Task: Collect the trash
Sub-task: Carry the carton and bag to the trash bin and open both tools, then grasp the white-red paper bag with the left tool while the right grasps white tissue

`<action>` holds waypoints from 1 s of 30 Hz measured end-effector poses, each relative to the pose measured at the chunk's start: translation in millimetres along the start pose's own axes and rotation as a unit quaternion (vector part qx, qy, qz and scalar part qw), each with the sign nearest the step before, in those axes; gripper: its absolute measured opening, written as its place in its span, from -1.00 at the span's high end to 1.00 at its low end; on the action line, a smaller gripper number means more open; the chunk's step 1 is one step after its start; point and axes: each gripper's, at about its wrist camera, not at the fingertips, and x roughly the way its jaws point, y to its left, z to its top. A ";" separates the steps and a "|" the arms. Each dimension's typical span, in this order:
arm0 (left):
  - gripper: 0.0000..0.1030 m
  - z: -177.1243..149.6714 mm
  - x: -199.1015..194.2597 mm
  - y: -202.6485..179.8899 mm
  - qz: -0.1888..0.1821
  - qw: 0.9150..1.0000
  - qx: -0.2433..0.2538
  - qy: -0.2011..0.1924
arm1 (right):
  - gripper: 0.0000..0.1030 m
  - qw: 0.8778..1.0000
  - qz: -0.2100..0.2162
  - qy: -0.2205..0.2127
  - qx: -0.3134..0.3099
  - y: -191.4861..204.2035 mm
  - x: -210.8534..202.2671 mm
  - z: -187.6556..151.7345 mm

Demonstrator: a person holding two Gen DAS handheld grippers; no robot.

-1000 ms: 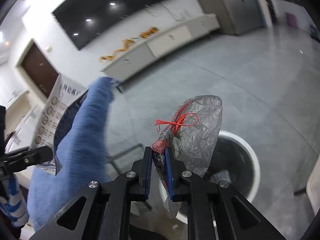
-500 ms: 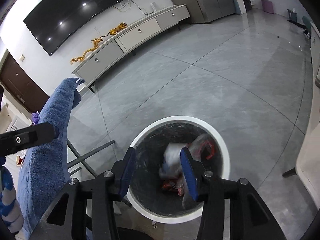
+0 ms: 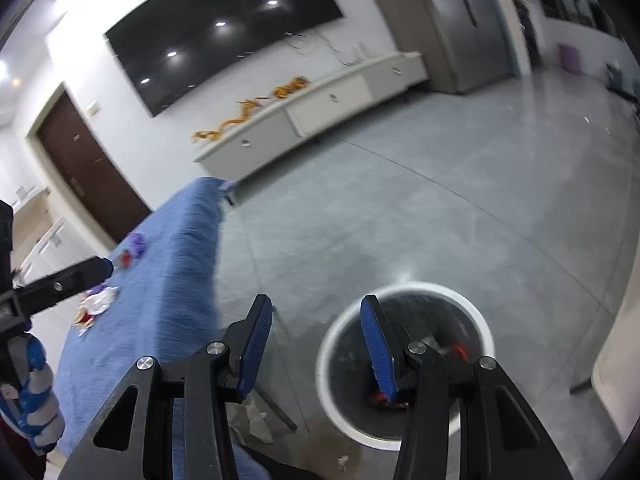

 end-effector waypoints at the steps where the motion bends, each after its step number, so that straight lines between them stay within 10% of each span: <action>1: -0.10 -1.4 -8.8 8.6 0.008 1.000 -0.005 -0.006 | 0.14 1.000 0.008 -0.003 -0.009 11.3 -1.7 2.9; 10: -0.10 -35.0 -90.2 123.5 0.097 0.991 -0.076 -0.048 | 0.11 0.992 0.075 0.004 -0.103 117.6 5.3 20.9; 21: -0.10 -93.6 -149.2 272.6 0.173 0.961 -0.211 -0.053 | 0.04 0.966 0.145 0.068 -0.202 236.2 70.9 11.2; 30: -0.10 -113.5 -138.5 350.9 0.138 0.941 -0.307 -0.030 | -0.18 0.926 0.184 0.120 -0.308 326.7 138.1 -8.2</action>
